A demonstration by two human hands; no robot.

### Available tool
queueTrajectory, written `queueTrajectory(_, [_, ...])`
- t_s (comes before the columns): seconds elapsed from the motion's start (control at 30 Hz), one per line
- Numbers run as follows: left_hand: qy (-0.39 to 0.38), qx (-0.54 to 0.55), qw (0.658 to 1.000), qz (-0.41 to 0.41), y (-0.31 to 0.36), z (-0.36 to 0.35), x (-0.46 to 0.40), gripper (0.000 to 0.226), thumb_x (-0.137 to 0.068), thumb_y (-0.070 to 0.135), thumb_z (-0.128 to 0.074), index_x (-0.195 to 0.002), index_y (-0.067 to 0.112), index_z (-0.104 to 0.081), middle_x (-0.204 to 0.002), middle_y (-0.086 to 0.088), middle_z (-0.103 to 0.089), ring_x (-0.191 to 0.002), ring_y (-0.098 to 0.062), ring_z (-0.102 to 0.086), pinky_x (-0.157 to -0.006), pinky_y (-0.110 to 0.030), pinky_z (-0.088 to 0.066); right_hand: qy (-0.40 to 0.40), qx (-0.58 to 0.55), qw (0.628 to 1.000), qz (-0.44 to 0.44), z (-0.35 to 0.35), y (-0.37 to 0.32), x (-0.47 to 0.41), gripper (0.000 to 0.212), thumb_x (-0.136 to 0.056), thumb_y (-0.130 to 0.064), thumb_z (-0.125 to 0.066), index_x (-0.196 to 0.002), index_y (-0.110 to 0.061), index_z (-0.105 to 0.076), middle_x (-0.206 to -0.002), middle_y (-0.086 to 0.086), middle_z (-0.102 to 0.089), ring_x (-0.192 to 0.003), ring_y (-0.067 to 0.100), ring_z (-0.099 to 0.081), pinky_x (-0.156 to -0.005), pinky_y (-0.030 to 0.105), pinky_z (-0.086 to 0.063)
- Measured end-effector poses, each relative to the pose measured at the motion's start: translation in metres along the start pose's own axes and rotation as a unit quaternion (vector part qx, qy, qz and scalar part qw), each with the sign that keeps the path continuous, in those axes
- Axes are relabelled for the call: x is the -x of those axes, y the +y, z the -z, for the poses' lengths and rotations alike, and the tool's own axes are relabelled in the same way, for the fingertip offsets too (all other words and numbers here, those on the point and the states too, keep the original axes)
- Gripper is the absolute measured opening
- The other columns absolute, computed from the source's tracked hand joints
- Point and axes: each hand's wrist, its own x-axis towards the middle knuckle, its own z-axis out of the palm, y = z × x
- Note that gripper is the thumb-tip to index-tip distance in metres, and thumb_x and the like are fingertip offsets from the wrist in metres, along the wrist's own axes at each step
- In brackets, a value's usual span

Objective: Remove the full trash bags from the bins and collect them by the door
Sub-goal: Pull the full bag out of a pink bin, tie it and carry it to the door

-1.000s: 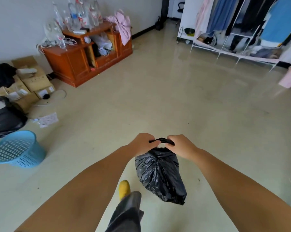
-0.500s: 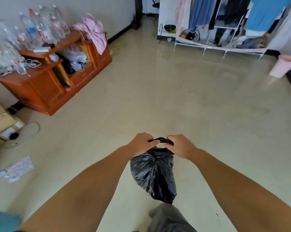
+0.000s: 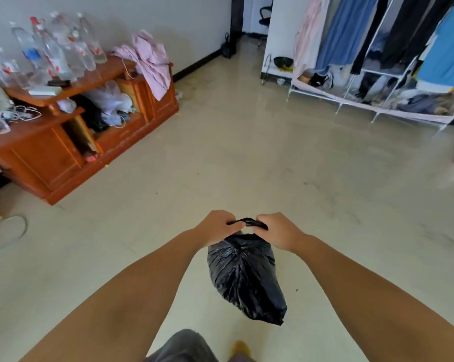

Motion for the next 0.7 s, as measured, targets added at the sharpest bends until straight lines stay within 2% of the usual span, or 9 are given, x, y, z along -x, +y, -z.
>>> queueTrajectory(0.2, [-0.008,0.001,1.0,0.009,-0.005,0.044,-0.137,0.045,-0.096,0.039,-0.045,-0.057,0.017,-0.036,-0.053,0.001,-0.033,-0.049,-0.013,-0.029,-0.051,-0.027,-0.02,-0.003,0.006,1.0,-0.001,0.067,0.051,-0.119,0.031,-0.091,-0.022,-0.049,-0.061,-0.02,-0.04,-0.055,-0.004,-0.043,-0.046,0.012,-0.036,-0.046,0.025,-0.026])
queueTrajectory(0.43, [-0.025,0.006,1.0,-0.018,-0.024,0.108,-0.306,0.044,-0.095,0.038,-0.047,-0.057,0.019,-0.038,-0.053,0.002,-0.035,-0.049,-0.013,-0.031,-0.051,-0.027,-0.021,0.017,0.005,1.0,-0.025,0.14,0.108,-0.269,0.028,-0.091,-0.024,-0.05,-0.065,-0.018,-0.044,-0.059,-0.002,-0.047,-0.052,0.016,-0.041,-0.051,0.029,-0.03])
queueTrajectory(0.7, [-0.046,-0.027,0.997,-0.048,-0.039,0.21,-0.51,0.046,-0.095,0.041,-0.046,-0.056,0.019,-0.035,-0.053,0.002,-0.032,-0.049,-0.014,-0.03,-0.051,-0.028,-0.02,0.046,-0.007,0.997,-0.057,0.243,0.156,-0.445,0.023,-0.092,-0.026,-0.05,-0.08,-0.008,-0.057,-0.07,0.005,-0.057,-0.062,0.021,-0.05,-0.058,0.032,-0.038])
